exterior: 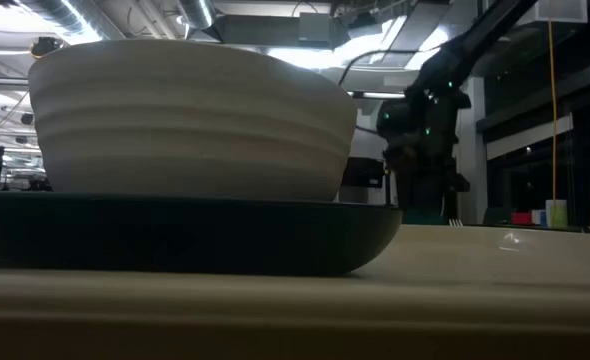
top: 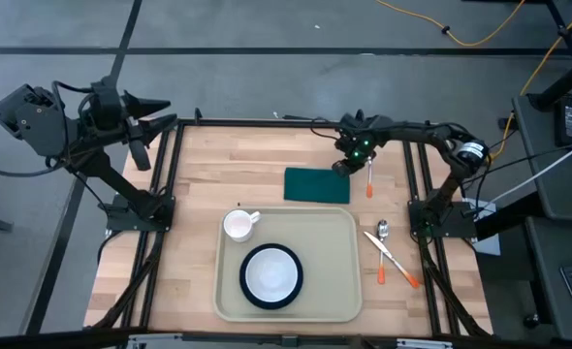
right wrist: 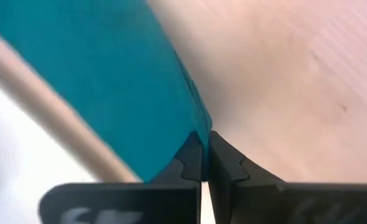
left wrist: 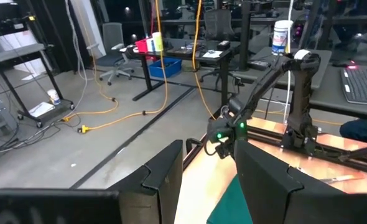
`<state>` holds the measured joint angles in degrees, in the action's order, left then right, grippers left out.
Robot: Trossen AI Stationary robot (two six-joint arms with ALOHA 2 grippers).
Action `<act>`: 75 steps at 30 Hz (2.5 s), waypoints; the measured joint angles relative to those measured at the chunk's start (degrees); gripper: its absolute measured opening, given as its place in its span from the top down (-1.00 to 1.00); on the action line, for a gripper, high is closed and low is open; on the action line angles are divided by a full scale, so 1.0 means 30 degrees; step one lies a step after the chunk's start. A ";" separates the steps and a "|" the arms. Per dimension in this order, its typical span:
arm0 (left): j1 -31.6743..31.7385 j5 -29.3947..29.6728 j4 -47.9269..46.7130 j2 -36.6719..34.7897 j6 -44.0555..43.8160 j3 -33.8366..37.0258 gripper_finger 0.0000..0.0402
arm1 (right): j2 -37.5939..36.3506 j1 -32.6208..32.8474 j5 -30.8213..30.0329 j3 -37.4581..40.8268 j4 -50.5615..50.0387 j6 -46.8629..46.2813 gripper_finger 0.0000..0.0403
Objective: Set up tray
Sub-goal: Put the green napkin on the white tray to the right of the black plate
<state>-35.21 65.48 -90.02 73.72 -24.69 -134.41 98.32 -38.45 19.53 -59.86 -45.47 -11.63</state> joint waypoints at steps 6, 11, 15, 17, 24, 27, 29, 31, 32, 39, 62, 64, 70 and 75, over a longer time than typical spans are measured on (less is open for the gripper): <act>-0.0006 -0.0548 0.0000 -0.0024 0.0669 0.0006 0.30 | -0.1539 0.0432 -0.0353 -0.1473 -0.2625 0.0006 0.96; -0.0004 -0.0723 0.0000 -0.0031 0.1016 0.0000 0.30 | -0.2798 0.1008 -0.1722 -0.3368 -0.4900 -0.0023 0.96; -0.0005 -0.0869 0.0000 -0.0031 0.1348 0.0000 0.30 | -0.3372 0.1574 -0.2268 -0.5220 -0.6263 -0.0556 0.96; 0.0002 -0.0865 0.0000 -0.0031 0.1513 0.0001 0.30 | -0.3554 0.1928 -0.2550 -0.6199 -0.6771 -0.1007 0.96; -0.0004 -0.0869 0.0000 -0.0038 0.2293 0.0004 0.30 | -0.3707 0.3270 -0.2498 -0.9335 -0.7388 -0.2661 0.96; 0.0002 -0.1270 0.0000 -0.0045 0.2626 0.0000 0.30 | -0.3700 0.3971 -0.2476 -1.0471 -0.8105 -0.3559 0.96; -0.0004 -0.1842 0.0000 -0.0045 0.2831 0.0007 0.30 | -0.3722 0.4540 -0.2474 -1.1048 -0.8449 -0.4109 0.96; 0.0000 -0.2371 0.0000 -0.0038 0.3126 0.0003 0.30 | -0.3707 0.5182 -0.2499 -1.1541 -0.8938 -0.4759 0.96; -0.0001 -0.2570 0.0000 -0.0040 0.3268 0.0007 0.30 | -0.3718 0.5543 -0.2499 -1.1745 -0.9015 -0.5154 0.96; -0.0006 -0.4050 0.0000 -0.0152 0.3844 0.0022 0.30 | -0.5118 0.9221 -0.5904 -1.1926 -0.7998 -0.9403 0.96; 0.0002 -0.4366 0.0000 -0.1065 0.5727 0.0015 0.30 | -0.2466 1.9276 -1.9635 -1.1817 -0.8949 -2.5256 0.96; -0.0005 -0.4435 0.0000 -0.1186 0.5719 0.0015 0.30 | -0.1925 1.9495 -1.9642 -1.1817 -0.8822 -2.5937 0.96; -0.0001 -0.4723 0.0000 -0.1515 0.5890 0.0015 0.30 | -0.0688 2.0441 -1.9642 -1.1817 -0.8639 -2.8008 0.96; -0.0002 -0.4723 0.0000 -0.1782 0.5993 0.0015 0.30 | 0.0224 2.1400 -1.9643 -1.1817 -0.8837 -3.0132 0.96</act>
<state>-35.21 51.31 -90.02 68.37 -6.71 -134.37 98.99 25.75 -39.40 -95.31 -71.98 -102.03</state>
